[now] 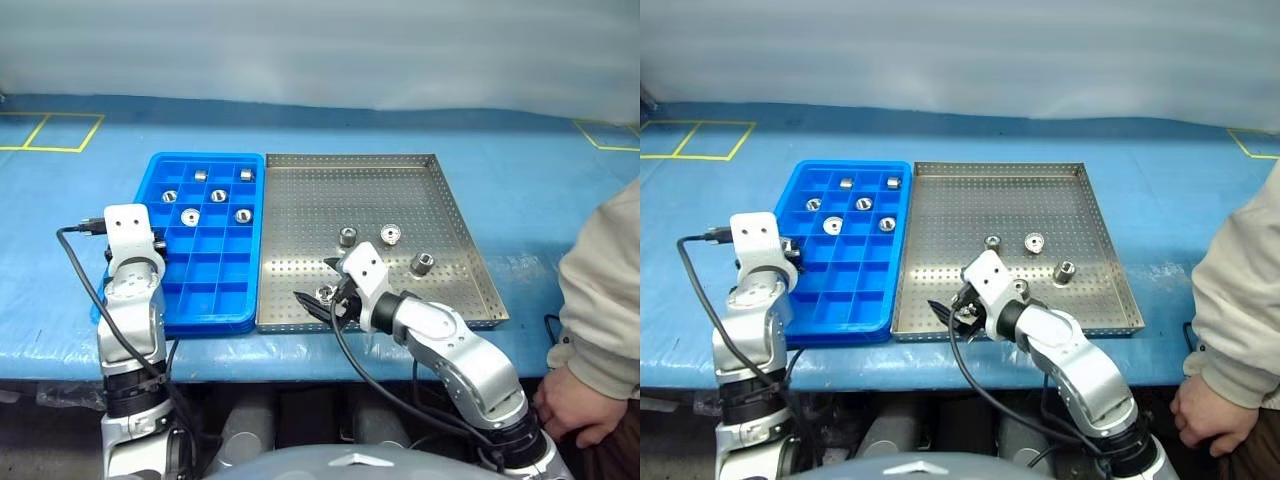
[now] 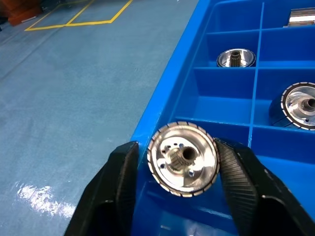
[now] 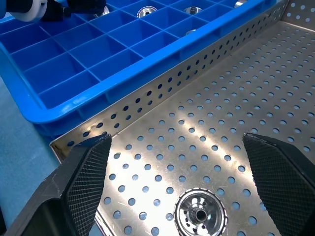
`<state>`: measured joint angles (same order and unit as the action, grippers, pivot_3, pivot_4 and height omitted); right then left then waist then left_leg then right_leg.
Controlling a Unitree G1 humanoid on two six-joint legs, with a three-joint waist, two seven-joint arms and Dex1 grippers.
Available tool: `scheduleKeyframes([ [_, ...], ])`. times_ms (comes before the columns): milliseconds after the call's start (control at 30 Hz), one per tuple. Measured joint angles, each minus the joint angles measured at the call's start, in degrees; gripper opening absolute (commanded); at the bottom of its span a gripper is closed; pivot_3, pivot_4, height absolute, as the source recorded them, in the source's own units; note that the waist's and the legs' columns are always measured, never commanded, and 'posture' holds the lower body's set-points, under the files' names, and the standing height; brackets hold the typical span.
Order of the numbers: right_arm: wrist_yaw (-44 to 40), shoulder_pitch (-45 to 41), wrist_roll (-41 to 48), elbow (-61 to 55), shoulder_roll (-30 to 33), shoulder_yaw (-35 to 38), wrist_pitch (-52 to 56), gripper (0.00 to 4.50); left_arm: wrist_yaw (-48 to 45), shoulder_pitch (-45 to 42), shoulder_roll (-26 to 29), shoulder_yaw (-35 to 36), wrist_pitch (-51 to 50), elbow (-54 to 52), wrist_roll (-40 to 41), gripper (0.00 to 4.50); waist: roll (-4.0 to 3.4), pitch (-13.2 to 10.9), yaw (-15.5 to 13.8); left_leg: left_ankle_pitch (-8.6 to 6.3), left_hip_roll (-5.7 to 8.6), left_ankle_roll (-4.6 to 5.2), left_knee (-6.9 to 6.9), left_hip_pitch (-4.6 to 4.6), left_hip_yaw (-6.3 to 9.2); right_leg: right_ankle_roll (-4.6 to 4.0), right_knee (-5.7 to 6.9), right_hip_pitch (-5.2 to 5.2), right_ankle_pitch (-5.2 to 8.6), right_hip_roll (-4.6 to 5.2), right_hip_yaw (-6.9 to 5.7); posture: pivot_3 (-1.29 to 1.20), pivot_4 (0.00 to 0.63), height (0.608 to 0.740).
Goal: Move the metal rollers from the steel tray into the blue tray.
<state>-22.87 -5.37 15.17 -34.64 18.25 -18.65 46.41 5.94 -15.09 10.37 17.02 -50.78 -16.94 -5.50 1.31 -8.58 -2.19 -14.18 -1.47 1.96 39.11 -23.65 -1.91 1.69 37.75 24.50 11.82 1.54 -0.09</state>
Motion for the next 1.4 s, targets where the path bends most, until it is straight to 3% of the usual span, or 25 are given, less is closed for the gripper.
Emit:
scheduleKeyframes([
  [67,0.47,0.37,0.0,-0.34,0.27,0.77,0.37,4.5,-1.55,-1.81,0.41,-1.5,0.02,-1.58,0.68,4.47,0.02,-0.01,-0.01,0.0,0.0,0.0,0.0,-0.02,0.0,0.0,0.0,0.01,0.0,0.0,0.0,0.04,0.15,0.74],
  [300,1.17,2.91,0.65,-2.63,1.73,3.12,1.26,4.5,-14.42,-12.05,4.05,-7.17,1.04,-4.19,9.13,4.47,0.02,-0.02,0.63,-0.01,0.01,0.01,-0.04,-0.03,-0.02,-0.04,-0.03,0.03,0.02,0.0,0.0,0.02,0.15,0.74],
  [567,2.38,5.8,0.69,-4.35,3.01,5.25,1.67,4.5,-27.42,-20.48,1.8,-19.26,-1.1,11.66,16.01,4.47,0.02,-0.03,1.74,-0.01,0.01,0.02,-0.04,-0.03,-0.05,-0.02,-0.05,0.05,0.03,-0.1,0.03,-0.03,0.15,0.74],
  [933,4.55,7.44,0.68,-5.41,2.98,5.75,1.69,4.5,-28.05,-23.33,-7.79,-24.85,12.86,33.16,14.17,4.47,0.03,-0.04,3.3,-0.02,0.0,0.04,-0.05,-0.05,-0.09,0.01,-0.07,0.07,0.01,-0.1,0.09,-0.07,0.15,0.74],
  [1400,5.33,7.18,0.71,-6.05,2.89,5.62,1.69,4.5,-26.88,-23.36,-11.47,-28.72,25.48,46.99,8.73,4.47,0.04,-0.05,3.37,-0.05,0.01,0.09,-0.05,-0.09,-0.09,0.04,-0.14,0.08,0.0,-0.09,0.08,-0.06,0.15,0.74],
])
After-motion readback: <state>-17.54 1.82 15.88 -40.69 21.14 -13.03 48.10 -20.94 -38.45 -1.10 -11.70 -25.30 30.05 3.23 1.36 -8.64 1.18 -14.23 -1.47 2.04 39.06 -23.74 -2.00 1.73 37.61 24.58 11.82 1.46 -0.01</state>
